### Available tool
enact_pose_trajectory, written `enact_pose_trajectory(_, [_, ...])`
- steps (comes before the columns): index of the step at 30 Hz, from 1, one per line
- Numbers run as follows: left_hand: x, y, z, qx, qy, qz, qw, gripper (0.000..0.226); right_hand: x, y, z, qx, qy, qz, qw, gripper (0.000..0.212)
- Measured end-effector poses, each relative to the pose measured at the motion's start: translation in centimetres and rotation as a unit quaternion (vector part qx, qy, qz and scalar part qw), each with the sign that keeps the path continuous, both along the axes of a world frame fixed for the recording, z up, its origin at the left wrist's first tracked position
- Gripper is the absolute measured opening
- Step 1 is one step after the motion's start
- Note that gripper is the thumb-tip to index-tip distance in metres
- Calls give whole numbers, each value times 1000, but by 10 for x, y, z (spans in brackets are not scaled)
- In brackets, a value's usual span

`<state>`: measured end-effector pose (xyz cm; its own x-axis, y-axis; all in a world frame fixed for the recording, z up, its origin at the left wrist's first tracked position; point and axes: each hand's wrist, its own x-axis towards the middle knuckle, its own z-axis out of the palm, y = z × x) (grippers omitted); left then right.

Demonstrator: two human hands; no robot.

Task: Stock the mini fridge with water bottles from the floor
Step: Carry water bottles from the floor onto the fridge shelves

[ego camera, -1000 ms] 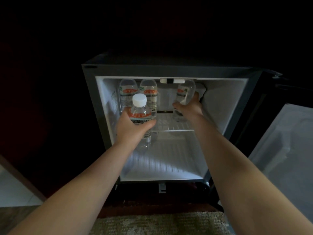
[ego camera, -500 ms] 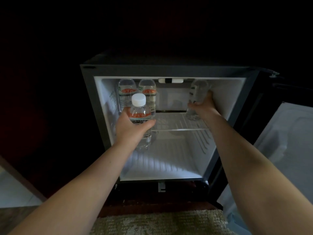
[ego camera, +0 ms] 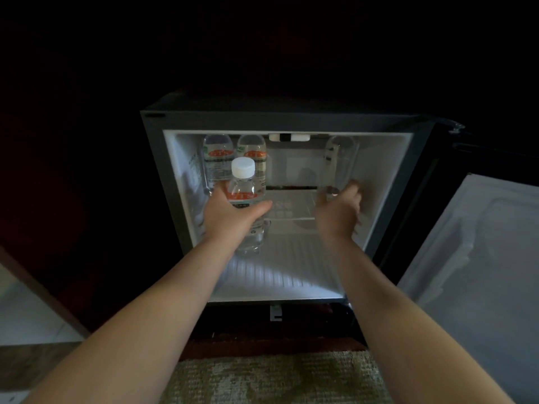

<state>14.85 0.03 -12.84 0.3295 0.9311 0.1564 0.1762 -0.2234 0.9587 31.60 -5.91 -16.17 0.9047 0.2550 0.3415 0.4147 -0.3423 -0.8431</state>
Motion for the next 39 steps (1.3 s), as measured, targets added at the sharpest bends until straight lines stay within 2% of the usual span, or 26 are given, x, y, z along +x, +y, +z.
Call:
enact_pose_trajectory(2, [-2, -4, 3, -8, 9, -2, 1000, 59, -22, -7, 1, 1, -12, 51, 999, 47])
enact_pose_trajectory(4, [-5, -7, 9, -21, 17, -4, 1000, 58, -38, -10, 4, -26, 49, 170, 984, 43])
enact_pose_trajectory(5, [-7, -8, 13, -25, 20, -8, 999, 57, -44, -11, 8, -27, 102, 254, 961, 42])
enact_pose_trajectory(8, [-15, -12, 27, -13, 44, -26, 999, 50, -59, -24, 16, -50, 231, 469, 851, 53])
enact_pose_trajectory(10, [-19, -13, 33, -9, 61, -34, 998, 49, -68, -33, 17, -74, 263, 534, 800, 66])
enact_pose_trajectory(11, [-20, -15, 37, -7, 68, -35, 997, 49, -72, -37, 16, -67, 275, 545, 789, 70])
enact_pose_trajectory(16, [-13, -28, 46, 26, 150, -65, 986, 48, -87, -52, 14, 22, 288, 489, 823, 64])
enact_pose_trajectory(17, [-10, -29, 47, 17, 182, -80, 980, 58, -84, -55, 13, 27, 292, 480, 827, 59])
enact_pose_trajectory(20, [-6, -29, 52, -31, 263, -134, 955, 115, -75, -63, 14, 6, 287, 446, 848, 28])
enact_pose_trajectory(22, [-4, -25, 50, -44, 289, -163, 942, 126, -65, -60, 13, -7, 287, 402, 870, 17])
enact_pose_trajectory(23, [-4, -22, 49, -44, 294, -173, 939, 124, -58, -56, 13, -10, 285, 380, 880, 17])
enact_pose_trajectory(25, [-4, -16, 45, -36, 295, -191, 936, 104, -45, -44, 18, -4, 281, 347, 895, 15])
enact_pose_trajectory(27, [-2, -8, 37, -33, 291, -198, 935, 79, -31, -30, 27, 19, 281, 335, 899, 13])
enact_pose_trajectory(30, [6, 4, 22, -12, 304, -210, 929, 62, -12, -7, 37, 20, 253, 333, 908, 16])
enact_pose_trajectory(33, [13, 10, 9, 8, 328, -207, 922, 75, -1, 15, 34, 26, 249, 324, 912, 16])
enact_pose_trajectory(35, [17, 12, 0, 23, 340, -206, 917, 74, 2, 27, 29, 38, 251, 313, 915, 15])
enact_pose_trajectory(37, [21, 16, -8, 41, 348, -213, 912, 67, 3, 38, 23, 38, 250, 299, 920, 32])
enact_pose_trajectory(39, [21, 19, -13, 48, 366, -208, 906, 72, 5, 49, 20, 42, 244, 294, 923, 51])
